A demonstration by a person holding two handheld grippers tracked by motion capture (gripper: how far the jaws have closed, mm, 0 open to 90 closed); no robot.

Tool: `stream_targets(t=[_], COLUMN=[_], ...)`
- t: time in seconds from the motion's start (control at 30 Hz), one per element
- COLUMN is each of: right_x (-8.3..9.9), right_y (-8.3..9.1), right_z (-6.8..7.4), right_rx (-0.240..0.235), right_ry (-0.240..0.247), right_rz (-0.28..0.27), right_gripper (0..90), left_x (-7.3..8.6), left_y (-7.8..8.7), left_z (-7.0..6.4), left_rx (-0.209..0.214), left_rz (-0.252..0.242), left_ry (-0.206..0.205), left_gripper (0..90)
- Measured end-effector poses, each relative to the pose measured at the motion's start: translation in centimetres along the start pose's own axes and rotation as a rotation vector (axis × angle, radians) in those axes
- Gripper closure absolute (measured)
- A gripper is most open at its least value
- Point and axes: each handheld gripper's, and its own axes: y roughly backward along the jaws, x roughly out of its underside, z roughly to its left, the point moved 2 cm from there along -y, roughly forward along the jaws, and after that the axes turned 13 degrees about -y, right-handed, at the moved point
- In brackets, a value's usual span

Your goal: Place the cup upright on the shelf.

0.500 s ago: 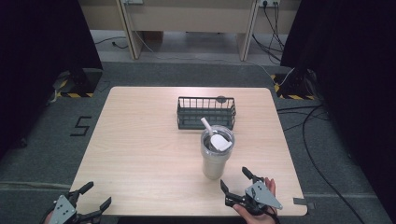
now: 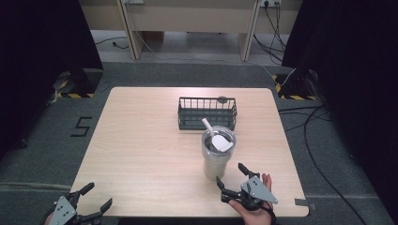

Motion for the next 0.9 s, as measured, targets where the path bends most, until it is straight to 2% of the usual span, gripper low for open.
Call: stream_targets(t=[0.33, 0.8, 0.9], right_x=[-0.3, -0.8, -0.7], right_y=[-2.0, -4.1, -4.6], right_z=[-0.1, 0.2, 0.3], right_rx=[0.000, -0.006, -0.006], right_ry=[-0.039, -0.034, -0.053], right_rz=[0.017, 0.024, 0.029], right_gripper=[11.8, 11.8, 10.7], left_x=[0.0, 0.0, 0.0], left_y=[0.0, 0.0, 0.0], left_z=[0.0, 0.0, 0.0], left_rx=[0.002, 0.002, 0.003], left_rz=[0.000, -0.001, -0.002], left_ry=[0.002, 0.000, 0.001], left_gripper=[17.3, 17.3, 17.3])
